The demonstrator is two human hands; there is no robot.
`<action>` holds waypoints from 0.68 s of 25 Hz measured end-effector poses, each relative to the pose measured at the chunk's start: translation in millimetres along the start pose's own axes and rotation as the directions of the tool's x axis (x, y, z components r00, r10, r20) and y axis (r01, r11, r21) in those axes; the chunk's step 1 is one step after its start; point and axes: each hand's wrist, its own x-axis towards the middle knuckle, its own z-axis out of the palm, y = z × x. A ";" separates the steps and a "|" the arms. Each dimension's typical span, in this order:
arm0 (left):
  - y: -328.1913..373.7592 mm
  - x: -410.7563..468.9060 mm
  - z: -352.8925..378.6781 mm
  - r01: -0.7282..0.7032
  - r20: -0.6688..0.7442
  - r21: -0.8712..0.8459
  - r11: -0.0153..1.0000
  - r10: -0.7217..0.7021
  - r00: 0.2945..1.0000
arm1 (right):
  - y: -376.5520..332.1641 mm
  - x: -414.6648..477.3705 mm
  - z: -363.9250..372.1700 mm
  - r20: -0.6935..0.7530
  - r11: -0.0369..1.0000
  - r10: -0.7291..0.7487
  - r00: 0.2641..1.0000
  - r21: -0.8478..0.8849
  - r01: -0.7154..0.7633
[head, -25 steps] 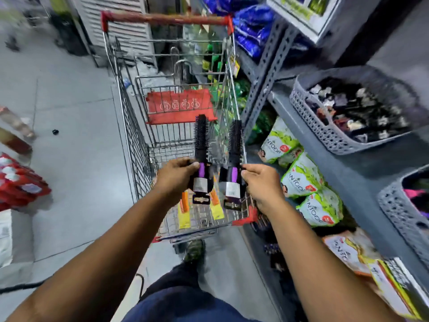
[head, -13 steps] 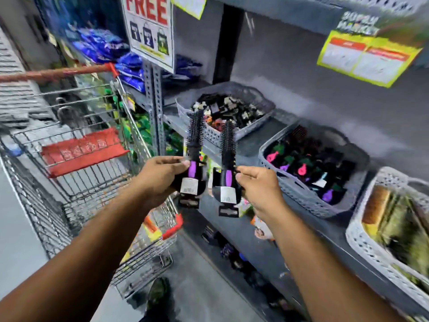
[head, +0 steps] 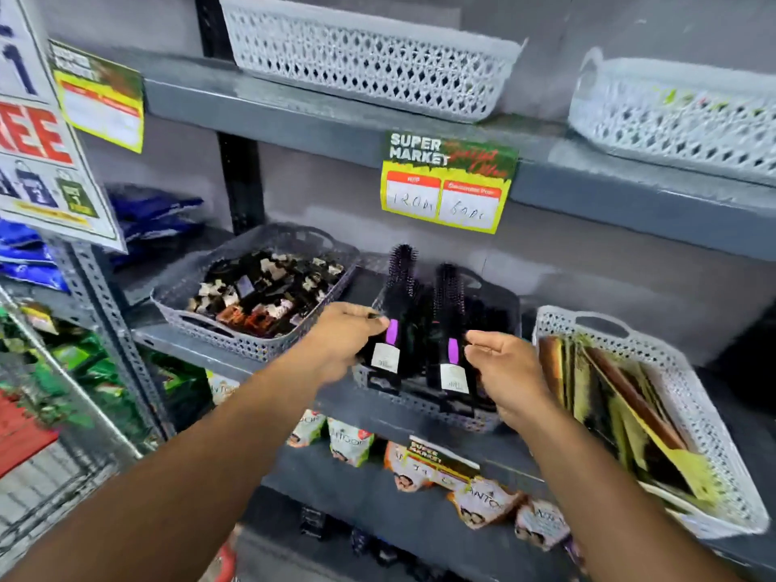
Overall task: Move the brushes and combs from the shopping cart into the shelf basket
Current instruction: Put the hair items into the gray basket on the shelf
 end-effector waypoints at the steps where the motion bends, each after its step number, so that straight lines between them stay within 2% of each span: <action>1: 1.9 15.9 9.4 0.002 0.033 0.045 0.999 -0.004 0.999 | -1.2 9.0 -3.3 -0.046 1.000 0.006 0.999 -0.021 -0.007; 6: -4.3 79.9 45.8 -0.053 0.039 0.295 0.954 0.043 0.998 | 6.1 42.3 -2.2 -0.238 0.986 0.072 0.969 -0.132 -0.106; 11: -32.6 100.4 65.5 -0.057 0.053 0.488 0.871 0.035 0.998 | 20.2 57.0 4.8 -0.261 0.950 0.125 0.957 -0.248 -0.192; 17: -33.3 101.4 79.4 -0.005 0.009 0.706 0.708 -0.001 1.000 | 36.4 62.8 16.1 -0.262 0.899 0.195 0.945 -0.338 -0.279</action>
